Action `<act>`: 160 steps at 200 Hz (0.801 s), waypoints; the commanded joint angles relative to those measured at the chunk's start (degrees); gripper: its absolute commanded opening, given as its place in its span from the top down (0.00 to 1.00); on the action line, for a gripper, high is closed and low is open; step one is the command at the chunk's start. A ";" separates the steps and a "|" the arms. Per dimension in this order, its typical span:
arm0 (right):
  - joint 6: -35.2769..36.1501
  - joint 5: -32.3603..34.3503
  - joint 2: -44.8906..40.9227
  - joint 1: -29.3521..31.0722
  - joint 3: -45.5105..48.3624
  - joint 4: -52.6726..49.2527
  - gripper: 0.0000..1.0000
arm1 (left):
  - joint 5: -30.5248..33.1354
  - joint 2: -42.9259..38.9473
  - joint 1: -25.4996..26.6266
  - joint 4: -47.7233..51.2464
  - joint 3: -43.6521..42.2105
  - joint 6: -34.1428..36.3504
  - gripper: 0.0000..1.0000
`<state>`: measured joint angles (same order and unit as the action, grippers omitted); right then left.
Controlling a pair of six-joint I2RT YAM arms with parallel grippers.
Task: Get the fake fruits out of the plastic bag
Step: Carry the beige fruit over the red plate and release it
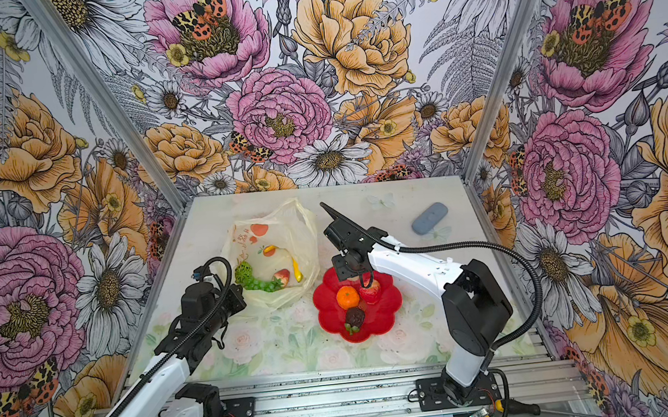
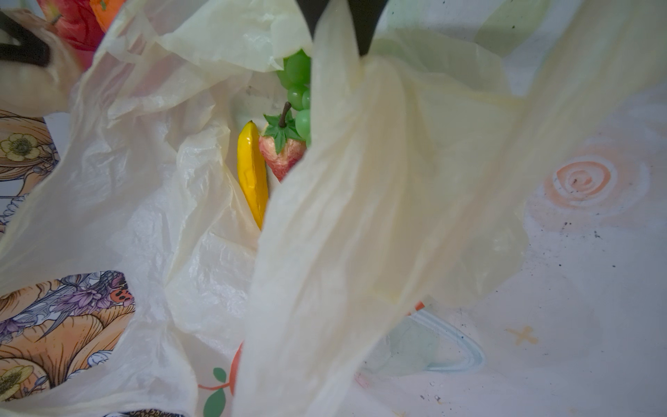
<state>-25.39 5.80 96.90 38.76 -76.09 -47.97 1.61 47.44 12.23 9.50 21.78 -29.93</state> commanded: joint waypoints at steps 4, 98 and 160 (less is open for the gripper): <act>0.10 0.61 1.82 -0.74 -2.38 -2.61 0.44 | -1.17 -0.59 -0.04 -2.67 -0.77 1.28 1.00; 1.21 -0.71 6.42 -1.06 -4.12 -5.27 0.44 | -1.17 -0.51 0.29 -2.69 -0.73 1.40 1.00; 2.16 -0.24 8.43 -1.06 -6.47 -6.88 0.28 | -0.98 -0.67 0.36 -2.64 -0.77 1.59 1.00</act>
<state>-23.94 5.32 104.07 37.89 -80.14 -53.82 1.61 47.44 12.25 8.69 21.67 -29.76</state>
